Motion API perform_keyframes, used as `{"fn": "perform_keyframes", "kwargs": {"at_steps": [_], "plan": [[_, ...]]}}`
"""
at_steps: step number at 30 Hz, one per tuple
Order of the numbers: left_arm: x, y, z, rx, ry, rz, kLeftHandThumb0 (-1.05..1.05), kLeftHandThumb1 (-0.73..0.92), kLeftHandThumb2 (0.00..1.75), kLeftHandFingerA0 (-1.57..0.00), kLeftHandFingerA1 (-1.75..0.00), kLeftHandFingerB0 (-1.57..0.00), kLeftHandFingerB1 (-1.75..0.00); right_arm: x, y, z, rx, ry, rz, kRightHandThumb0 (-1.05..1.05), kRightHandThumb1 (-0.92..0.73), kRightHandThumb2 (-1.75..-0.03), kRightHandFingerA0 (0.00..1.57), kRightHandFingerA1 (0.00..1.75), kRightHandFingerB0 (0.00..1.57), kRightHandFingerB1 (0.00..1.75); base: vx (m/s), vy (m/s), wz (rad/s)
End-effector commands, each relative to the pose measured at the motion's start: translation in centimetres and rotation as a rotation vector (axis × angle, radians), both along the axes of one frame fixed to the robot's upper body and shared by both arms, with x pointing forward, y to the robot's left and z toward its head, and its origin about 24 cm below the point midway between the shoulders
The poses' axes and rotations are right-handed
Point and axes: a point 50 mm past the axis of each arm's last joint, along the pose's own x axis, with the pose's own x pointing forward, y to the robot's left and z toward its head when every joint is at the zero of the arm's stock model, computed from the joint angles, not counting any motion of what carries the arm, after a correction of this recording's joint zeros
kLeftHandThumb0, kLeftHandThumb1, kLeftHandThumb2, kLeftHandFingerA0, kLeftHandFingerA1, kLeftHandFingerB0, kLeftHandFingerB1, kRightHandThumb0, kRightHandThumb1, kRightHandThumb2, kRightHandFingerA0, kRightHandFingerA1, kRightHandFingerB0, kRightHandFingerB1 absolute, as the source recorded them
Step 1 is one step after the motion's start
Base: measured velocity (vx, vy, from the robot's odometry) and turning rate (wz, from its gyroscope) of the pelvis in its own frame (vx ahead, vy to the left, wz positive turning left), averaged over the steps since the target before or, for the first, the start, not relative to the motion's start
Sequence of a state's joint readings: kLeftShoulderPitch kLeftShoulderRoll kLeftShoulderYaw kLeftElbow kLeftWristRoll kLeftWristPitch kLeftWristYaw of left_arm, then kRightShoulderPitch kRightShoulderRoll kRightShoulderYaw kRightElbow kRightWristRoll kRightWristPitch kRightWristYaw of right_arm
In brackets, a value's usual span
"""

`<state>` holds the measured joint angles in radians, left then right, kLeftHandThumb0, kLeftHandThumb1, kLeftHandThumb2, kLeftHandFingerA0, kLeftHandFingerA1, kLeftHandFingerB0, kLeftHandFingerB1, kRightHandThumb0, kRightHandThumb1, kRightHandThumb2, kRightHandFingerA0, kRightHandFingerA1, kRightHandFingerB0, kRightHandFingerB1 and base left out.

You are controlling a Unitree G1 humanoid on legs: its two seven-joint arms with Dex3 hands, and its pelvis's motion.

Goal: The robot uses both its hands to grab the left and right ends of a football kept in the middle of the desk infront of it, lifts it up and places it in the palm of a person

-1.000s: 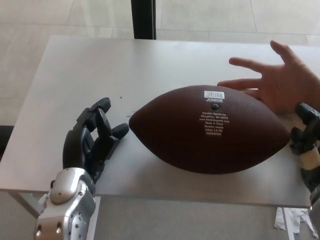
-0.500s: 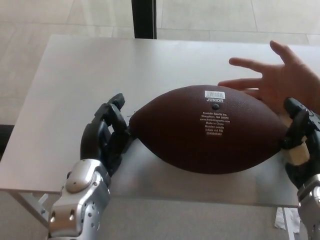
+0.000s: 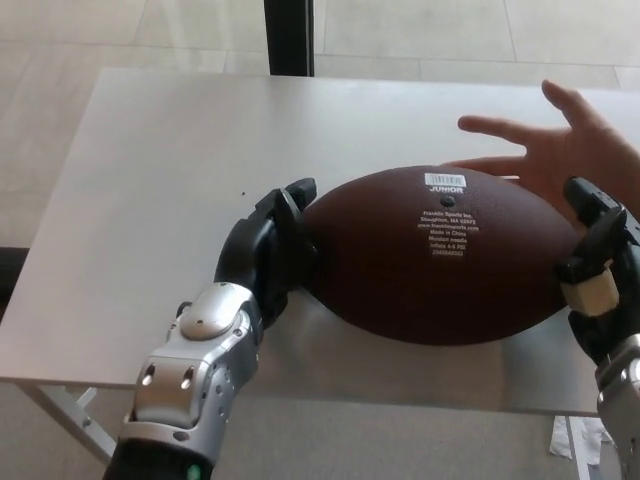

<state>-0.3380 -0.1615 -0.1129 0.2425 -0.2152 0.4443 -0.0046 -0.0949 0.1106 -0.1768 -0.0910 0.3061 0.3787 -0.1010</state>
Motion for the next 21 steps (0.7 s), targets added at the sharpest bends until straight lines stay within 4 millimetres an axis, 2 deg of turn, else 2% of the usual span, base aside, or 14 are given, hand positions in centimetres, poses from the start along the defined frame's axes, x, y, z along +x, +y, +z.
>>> {"fn": "perform_keyframes", "kwargs": {"at_steps": [1,2,4,5,6,8,9,10,13,15,16,17,18,21], "plan": [[-1.1,-2.2,-1.4,0.059,0.074,-0.116,-1.04,0.88,1.3,-0.58,-0.78,0.0,-0.24,0.6,1.4,1.4,0.059,-0.068,0.102,-1.05,-0.87,-1.29,0.34,0.57,0.06,0.27,0.0,0.0,0.0],[-1.1,-2.3,-1.5,0.069,0.079,-0.113,-1.05,0.92,0.92,-0.68,-0.88,-0.07,-0.27,0.5,1.5,1.5,0.059,-0.079,0.129,-1.04,-0.92,-0.83,0.36,0.5,0.08,0.27,0.0,0.0,0.0],[-1.1,-2.7,-1.7,0.106,0.084,-0.108,-1.02,0.92,1.27,-0.87,-1.08,-0.02,-0.3,0.5,1.7,1.6,0.034,-0.089,0.18,-1.05,-0.92,-0.86,0.31,0.48,0.0,0.23,0.0,0.0,0.0],[-1.0,-3.0,-1.7,0.127,0.101,-0.095,-0.87,0.85,1.23,-0.95,-1.13,-0.04,-0.33,0.5,1.8,1.8,0.008,-0.108,0.225,-1.05,-0.81,-1.26,0.27,0.57,0.0,0.06,0.0,0.0,0.0],[-0.8,-3.2,-1.6,0.143,0.113,-0.086,-0.85,0.92,0.83,-0.98,-1.22,-0.08,-0.29,0.6,1.9,1.9,-0.01,-0.117,0.25,-1.05,-0.79,-1.25,0.28,0.57,0.0,0.07,0.0,0.0,0.0],[-0.6,-3.6,-1.3,0.155,0.125,-0.079,-0.77,0.77,1.12,-1.01,-1.18,-0.03,-0.36,0.7,2.0,2.1,-0.038,-0.121,0.273,-1.05,-0.77,-1.24,0.29,0.57,0.0,0.06,0.0,0.0,0.0],[-0.6,-3.9,-1.2,0.164,0.128,-0.083,-0.69,0.9,0.69,-0.99,-1.32,-0.08,-0.25,0.8,2.1,2.1,-0.025,-0.117,0.301,-1.03,-0.74,-1.2,0.26,0.55,0.0,0.08,0.0,0.0,0.0],[-0.6,-4.1,-1.1,0.16,0.129,-0.086,-0.63,0.83,0.67,-0.92,-1.35,-0.09,-0.28,0.8,2.1,2.1,-0.027,-0.117,0.322,-1.05,-0.92,-0.71,0.35,0.47,0.0,0.0,0.0,0.0,0.0],[-0.7,-4.5,-0.9,0.125,0.108,-0.127,-0.57,0.81,0.63,-0.82,-1.47,-0.05,-0.32,0.8,2.4,2.2,-0.059,-0.111,0.392,-1.05,-0.88,-0.68,0.45,0.47,0.0,0.01,0.0,0.0,0.0],[-0.9,-5.3,-0.8,0.077,0.051,-0.174,-0.25,0.79,0.67,-0.69,-1.61,-0.16,-0.03,0.9,2.6,2.1,-0.095,-0.104,0.463,-1.03,-0.77,-0.64,0.77,0.69,0.01,0.29,0.0,0.0,0.0],[-1.0,-5.6,-0.9,0.039,0.031,-0.176,-0.27,0.75,0.65,-0.62,-1.75,-0.08,-0.22,0.9,2.8,2.1,-0.099,-0.12,0.459,-0.96,-0.58,-1.04,0.88,0.78,0.09,0.17,0.0,0.0,0.0],[-1.0,-5.7,-0.9,0.035,0.022,-0.172,-0.29,0.81,0.63,-0.69,-1.75,-0.17,-0.49,0.9,2.9,2.1,-0.095,-0.122,0.457,-0.88,-0.71,-0.62,0.93,0.78,0.04,0.29,0.0,0.0,0.0],[-1.1,-6.1,-0.9,0.044,-0.004,-0.162,-0.37,0.88,0.64,-0.7,-1.75,-0.38,-0.95,0.9,3.2,2.0,-0.07,-0.122,0.453,-0.8,-0.53,-0.92,1.01,0.92,0.04,0.34,0.0,0.0,0.0],[-1.3,-6.7,-1.0,0.057,-0.007,-0.125,-0.5,0.92,0.59,-0.44,-1.63,-0.02,-0.69,0.9,3.6,1.6,-0.048,-0.106,0.442,-0.84,-0.56,-0.91,1.09,1.06,0.12,0.47,0.0,0.0,0.0]]}}
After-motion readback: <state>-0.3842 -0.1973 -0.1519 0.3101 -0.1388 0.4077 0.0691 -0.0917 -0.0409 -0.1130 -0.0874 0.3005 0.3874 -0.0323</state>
